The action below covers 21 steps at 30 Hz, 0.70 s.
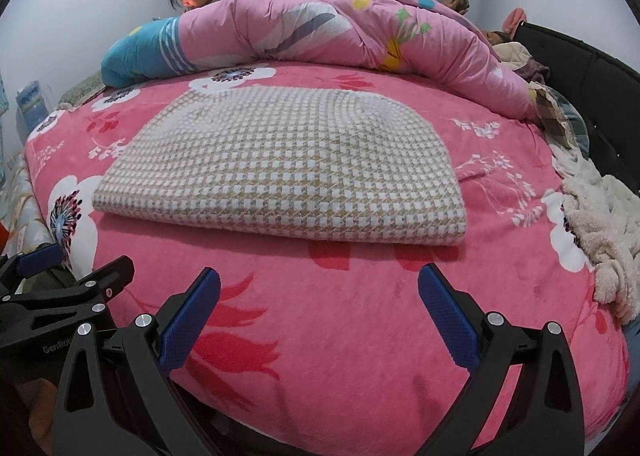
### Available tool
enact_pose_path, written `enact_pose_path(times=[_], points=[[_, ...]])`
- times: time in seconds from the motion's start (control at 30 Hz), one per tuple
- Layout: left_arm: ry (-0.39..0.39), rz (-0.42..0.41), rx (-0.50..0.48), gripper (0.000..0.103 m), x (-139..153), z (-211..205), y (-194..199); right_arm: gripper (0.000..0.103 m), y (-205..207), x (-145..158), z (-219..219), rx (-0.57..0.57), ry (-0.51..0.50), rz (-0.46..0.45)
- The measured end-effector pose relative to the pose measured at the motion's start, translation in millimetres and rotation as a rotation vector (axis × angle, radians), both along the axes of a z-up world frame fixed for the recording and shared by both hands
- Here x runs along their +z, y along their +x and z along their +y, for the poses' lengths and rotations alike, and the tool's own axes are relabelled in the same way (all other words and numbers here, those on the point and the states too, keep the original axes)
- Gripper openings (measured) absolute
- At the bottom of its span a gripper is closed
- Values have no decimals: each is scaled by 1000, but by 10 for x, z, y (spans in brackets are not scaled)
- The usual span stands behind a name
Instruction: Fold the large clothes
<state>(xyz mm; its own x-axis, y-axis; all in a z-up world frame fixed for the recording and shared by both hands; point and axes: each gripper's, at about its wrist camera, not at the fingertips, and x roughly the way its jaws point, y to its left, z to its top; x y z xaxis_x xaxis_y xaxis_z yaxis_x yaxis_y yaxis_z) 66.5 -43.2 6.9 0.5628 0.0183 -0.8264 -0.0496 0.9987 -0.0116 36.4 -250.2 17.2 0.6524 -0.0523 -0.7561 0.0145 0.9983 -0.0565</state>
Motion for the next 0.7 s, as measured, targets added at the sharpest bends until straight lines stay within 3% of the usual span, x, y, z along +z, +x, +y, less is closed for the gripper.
enact_pose_path(times=[0.7], points=[[-14,5,5,95,3,17,-20,96,-14,22,-6,-4,-11,-1]])
